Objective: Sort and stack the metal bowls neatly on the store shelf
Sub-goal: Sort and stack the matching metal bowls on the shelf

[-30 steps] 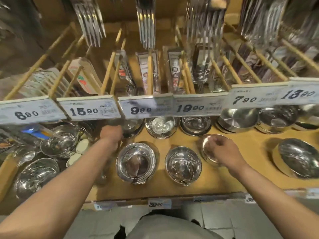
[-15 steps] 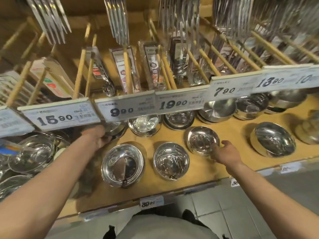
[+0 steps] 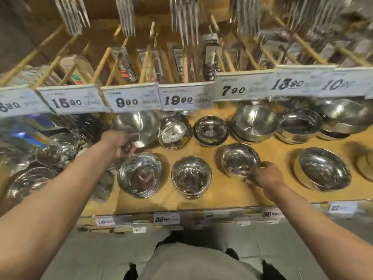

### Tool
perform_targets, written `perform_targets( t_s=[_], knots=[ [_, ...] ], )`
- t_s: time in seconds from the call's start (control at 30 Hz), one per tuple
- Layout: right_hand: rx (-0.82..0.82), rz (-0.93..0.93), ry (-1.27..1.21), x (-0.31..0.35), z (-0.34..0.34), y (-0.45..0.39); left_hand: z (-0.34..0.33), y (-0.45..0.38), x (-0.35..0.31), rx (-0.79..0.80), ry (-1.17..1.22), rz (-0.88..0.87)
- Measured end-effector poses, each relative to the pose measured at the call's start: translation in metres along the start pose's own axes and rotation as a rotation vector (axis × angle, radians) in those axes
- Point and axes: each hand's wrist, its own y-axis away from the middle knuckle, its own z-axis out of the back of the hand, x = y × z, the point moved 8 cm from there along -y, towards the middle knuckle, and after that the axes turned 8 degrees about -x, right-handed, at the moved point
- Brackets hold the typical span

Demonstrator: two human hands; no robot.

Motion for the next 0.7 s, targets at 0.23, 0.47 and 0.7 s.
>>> perform_targets(
  t_s=[0.23, 0.47, 0.7],
  knots=[
    [0.12, 0.05, -0.115, 0.017, 0.051, 0.0, -0.04, 0.093, 0.001, 0.023, 0.001, -0.098],
    [0.07, 0.107, -0.272, 0.038, 0.149, -0.005, -0.155, 0.206, 0.027, 0.302, -0.091, -0.159],
    [0.035, 0.162, -0.317, 0.031, 0.205, -0.022, -0.245, 0.227, 0.086, 0.275, -0.27, -0.186]
  ],
)
